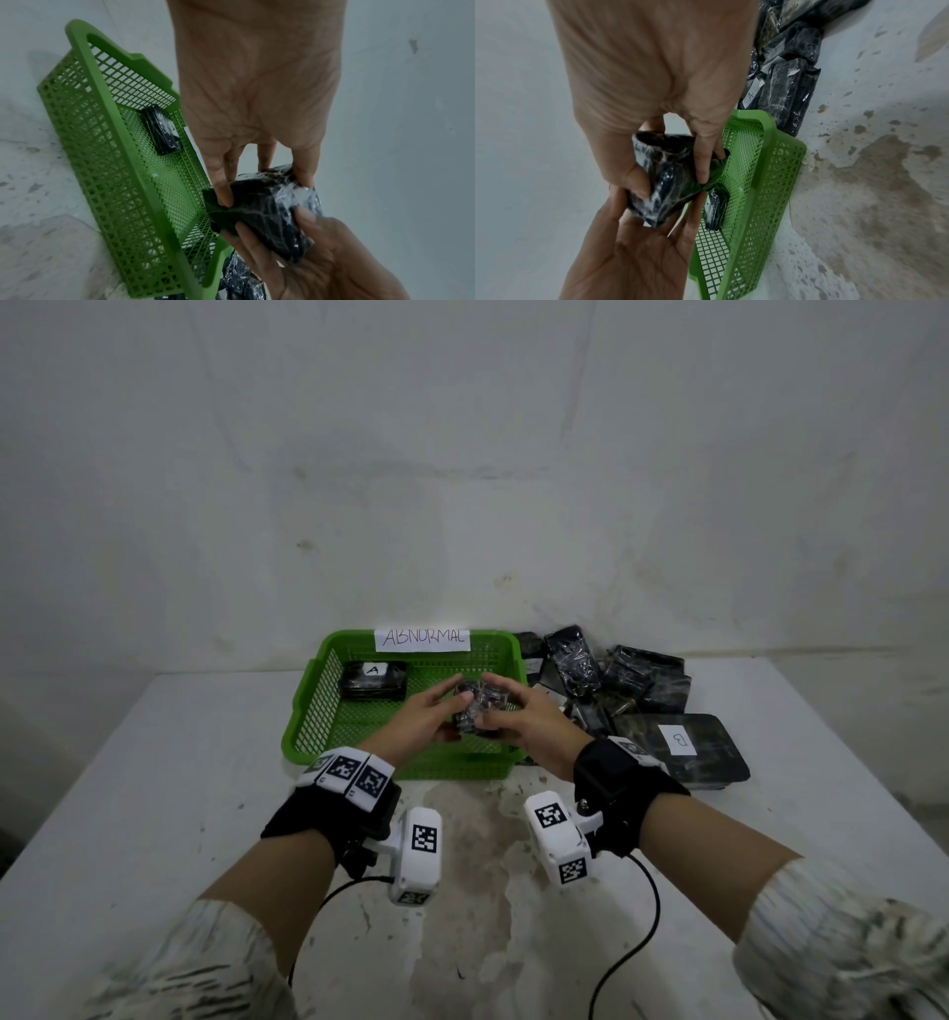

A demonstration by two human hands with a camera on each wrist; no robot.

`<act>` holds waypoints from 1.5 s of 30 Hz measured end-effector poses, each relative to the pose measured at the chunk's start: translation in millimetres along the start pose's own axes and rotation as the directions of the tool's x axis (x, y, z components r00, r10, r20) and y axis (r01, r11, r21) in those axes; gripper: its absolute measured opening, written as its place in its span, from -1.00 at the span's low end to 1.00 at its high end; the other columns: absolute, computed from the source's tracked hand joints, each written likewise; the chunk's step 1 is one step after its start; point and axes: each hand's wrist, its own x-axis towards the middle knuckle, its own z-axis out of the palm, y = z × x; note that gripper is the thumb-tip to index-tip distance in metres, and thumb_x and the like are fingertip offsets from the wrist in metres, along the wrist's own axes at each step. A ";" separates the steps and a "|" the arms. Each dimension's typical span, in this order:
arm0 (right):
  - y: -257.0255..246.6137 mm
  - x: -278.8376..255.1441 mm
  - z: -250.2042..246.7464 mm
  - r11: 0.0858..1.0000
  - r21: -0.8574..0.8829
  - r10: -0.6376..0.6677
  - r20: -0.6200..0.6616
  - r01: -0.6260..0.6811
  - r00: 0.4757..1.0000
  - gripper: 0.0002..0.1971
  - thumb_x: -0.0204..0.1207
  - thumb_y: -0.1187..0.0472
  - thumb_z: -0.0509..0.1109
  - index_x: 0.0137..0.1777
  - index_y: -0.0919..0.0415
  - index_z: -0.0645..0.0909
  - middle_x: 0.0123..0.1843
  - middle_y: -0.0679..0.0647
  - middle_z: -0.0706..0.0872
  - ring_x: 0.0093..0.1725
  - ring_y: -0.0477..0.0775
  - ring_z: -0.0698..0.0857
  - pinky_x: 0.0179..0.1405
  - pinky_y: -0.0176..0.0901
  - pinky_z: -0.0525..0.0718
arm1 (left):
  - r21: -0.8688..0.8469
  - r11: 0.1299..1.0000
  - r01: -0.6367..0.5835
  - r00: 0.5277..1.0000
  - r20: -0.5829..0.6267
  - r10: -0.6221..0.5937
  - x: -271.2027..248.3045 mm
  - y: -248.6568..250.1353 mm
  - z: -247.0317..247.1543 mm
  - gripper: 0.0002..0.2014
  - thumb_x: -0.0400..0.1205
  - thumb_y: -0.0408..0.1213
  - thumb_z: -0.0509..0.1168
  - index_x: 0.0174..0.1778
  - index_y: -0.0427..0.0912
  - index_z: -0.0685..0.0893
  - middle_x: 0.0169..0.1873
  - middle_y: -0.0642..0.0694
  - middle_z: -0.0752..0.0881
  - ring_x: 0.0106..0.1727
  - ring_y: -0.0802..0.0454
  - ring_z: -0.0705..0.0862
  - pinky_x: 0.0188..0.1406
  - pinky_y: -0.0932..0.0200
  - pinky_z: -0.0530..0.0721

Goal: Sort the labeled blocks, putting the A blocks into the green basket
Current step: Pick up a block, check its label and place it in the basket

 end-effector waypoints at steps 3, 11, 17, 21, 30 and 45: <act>2.2 0.9 1.6 0.999 -0.027 -0.021 -0.027 0.021 0.999 -0.33 0.47 0.49 0.45 0.55 0.12 0.39 0.32 0.20 0.64 0.24 0.22 0.71 0.25 0.00 0.70 | 0.024 1.000 -0.003 1.000 0.004 0.003 -0.3 -0.3 -2.6 -0.44 0.65 -0.24 0.24 0.59 -0.05 0.26 0.41 -0.28 0.53 0.24 -0.20 0.64 0.08 0.11 0.68; -1.5 -0.4 0.5 0.946 -0.323 0.010 -0.005 -0.012 1.000 -0.45 0.61 -0.18 0.22 0.55 0.03 0.37 0.37 0.08 0.61 0.21 0.03 0.65 -0.05 -0.28 0.56 | -0.045 0.998 0.039 0.988 -0.150 -0.045 5.1 -0.6 -11.8 -0.48 0.67 -0.03 0.16 0.52 -0.16 0.31 0.27 -0.38 0.59 -0.24 -0.14 0.71 -0.15 0.02 0.75; 1.0 5.9 -6.2 0.911 -0.412 -0.003 -0.008 -0.001 1.000 -0.58 0.49 0.25 0.50 0.36 0.28 0.63 0.21 0.33 0.74 0.18 0.24 0.74 0.16 -0.15 0.68 | -0.152 0.980 0.127 0.976 -0.157 -0.151 4.5 -11.7 -10.5 -0.46 0.70 0.18 -0.20 0.45 -0.05 0.35 0.08 -0.41 0.63 -0.31 -0.11 0.61 -0.13 -0.02 0.66; -0.3 3.6 -5.0 0.957 -0.284 0.028 -0.081 -0.050 0.996 -0.59 0.55 0.12 0.45 0.35 0.18 0.48 0.18 0.17 0.70 0.03 0.10 0.73 -0.07 -0.12 0.73 | -0.138 0.978 0.159 0.976 -0.125 -0.177 2.4 -14.1 -4.4 -0.40 0.69 0.20 -0.23 0.56 -0.05 0.23 0.06 -0.39 0.67 -0.19 -0.12 0.64 -0.13 0.06 0.64; 0.4 1.6 3.5 0.997 0.004 0.071 -0.017 -0.071 0.997 -0.18 0.58 0.19 0.41 0.68 -0.19 -0.01 0.48 0.16 0.50 0.29 0.31 0.65 -0.01 0.13 0.79 | -0.299 0.953 0.054 0.997 -0.036 -0.068 7.0 -9.1 -4.6 -0.61 0.73 -0.21 0.09 0.50 0.01 0.32 0.44 -0.30 0.47 0.40 -0.35 0.49 0.10 -0.27 0.63; 1.9 1.8 7.2 0.967 -0.248 0.048 -0.049 -0.059 0.998 -0.08 0.38 -0.13 0.49 0.68 -0.03 0.13 0.53 0.16 0.48 0.41 0.19 0.58 0.46 0.18 0.52 | -0.292 0.950 0.111 0.991 0.103 -0.084 -0.8 -5.9 -10.5 -0.63 0.64 0.00 0.15 0.24 -0.15 0.58 0.27 -0.28 0.58 0.29 -0.31 0.61 0.04 -0.11 0.75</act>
